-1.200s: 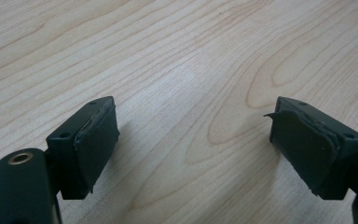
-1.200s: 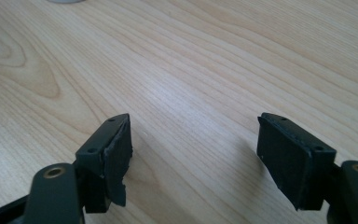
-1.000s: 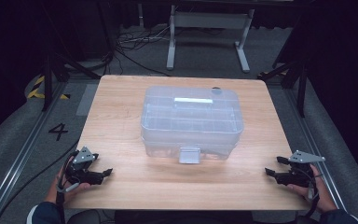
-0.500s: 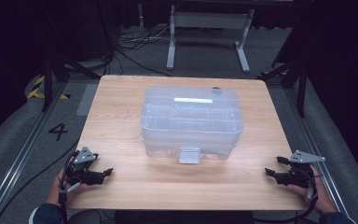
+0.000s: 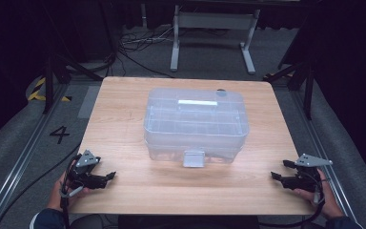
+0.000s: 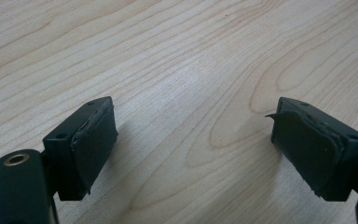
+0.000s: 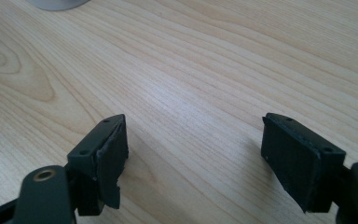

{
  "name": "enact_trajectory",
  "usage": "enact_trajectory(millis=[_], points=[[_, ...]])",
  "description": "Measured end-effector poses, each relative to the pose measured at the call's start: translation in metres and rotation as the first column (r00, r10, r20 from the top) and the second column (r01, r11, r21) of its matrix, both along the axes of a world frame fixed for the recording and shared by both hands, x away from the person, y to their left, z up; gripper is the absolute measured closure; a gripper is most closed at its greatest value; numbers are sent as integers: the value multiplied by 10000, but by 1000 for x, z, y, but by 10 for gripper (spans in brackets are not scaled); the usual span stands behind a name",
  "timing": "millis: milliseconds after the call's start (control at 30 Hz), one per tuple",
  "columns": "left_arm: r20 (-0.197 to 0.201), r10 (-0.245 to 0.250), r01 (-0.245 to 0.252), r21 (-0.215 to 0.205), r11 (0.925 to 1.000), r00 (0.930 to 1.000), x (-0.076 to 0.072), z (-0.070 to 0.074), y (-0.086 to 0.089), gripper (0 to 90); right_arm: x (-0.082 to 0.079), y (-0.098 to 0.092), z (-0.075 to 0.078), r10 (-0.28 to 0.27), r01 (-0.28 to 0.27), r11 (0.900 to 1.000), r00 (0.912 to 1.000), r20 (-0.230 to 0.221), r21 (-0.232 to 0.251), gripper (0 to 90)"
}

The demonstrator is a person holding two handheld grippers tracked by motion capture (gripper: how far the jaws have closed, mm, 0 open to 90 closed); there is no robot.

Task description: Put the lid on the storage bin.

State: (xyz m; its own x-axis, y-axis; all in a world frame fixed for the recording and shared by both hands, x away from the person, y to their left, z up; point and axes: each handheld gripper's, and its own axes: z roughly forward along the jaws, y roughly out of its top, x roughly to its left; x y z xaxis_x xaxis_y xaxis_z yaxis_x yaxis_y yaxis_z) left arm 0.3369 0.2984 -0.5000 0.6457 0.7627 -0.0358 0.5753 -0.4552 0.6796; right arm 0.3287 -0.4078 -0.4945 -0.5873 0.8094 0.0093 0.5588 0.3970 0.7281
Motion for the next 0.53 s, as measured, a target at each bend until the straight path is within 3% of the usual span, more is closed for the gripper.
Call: enact_trajectory(millis=[533], points=[[-28, 179, -179, 1, 9998, 9998, -1, 0, -4, 140, 0, 0, 0, 1, -1, 10000, 10000, 0, 1, 231]])
